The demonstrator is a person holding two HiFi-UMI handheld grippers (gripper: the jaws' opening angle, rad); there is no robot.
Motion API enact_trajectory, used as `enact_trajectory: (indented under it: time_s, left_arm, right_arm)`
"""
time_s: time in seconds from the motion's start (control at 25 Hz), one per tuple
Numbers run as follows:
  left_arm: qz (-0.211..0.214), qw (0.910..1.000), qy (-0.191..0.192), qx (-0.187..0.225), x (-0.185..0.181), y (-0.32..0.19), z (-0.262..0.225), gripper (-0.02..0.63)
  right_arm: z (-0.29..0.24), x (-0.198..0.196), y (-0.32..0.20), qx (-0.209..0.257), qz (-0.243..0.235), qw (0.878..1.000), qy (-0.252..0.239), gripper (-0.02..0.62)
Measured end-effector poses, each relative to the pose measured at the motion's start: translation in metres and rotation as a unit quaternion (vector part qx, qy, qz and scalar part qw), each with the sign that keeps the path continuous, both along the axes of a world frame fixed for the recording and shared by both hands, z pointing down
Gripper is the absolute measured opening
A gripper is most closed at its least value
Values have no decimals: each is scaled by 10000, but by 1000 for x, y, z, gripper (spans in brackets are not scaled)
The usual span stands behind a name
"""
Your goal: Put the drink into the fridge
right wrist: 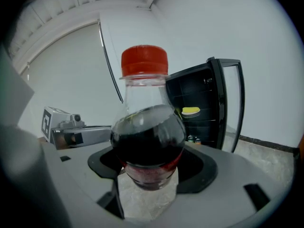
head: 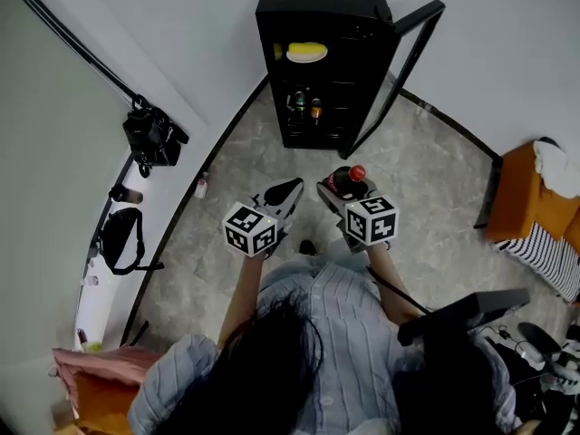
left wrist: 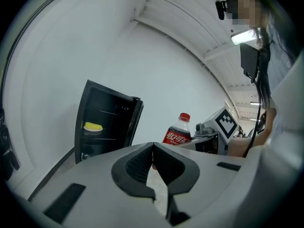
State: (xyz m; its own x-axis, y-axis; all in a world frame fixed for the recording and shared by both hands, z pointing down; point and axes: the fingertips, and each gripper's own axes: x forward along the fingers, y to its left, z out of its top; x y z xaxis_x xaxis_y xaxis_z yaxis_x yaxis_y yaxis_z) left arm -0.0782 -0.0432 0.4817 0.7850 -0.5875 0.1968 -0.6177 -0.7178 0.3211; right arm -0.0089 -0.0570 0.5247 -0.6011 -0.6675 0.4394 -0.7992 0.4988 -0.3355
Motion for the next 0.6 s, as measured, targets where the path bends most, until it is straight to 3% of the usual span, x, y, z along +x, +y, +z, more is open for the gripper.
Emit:
enact_trajectory:
  time_s: [0.6]
  left_arm:
    - [-85,9995,-74,-307,-12,-41,20,8]
  right_arm:
    - [17,-7,-51,-219,18,9997,-67,307]
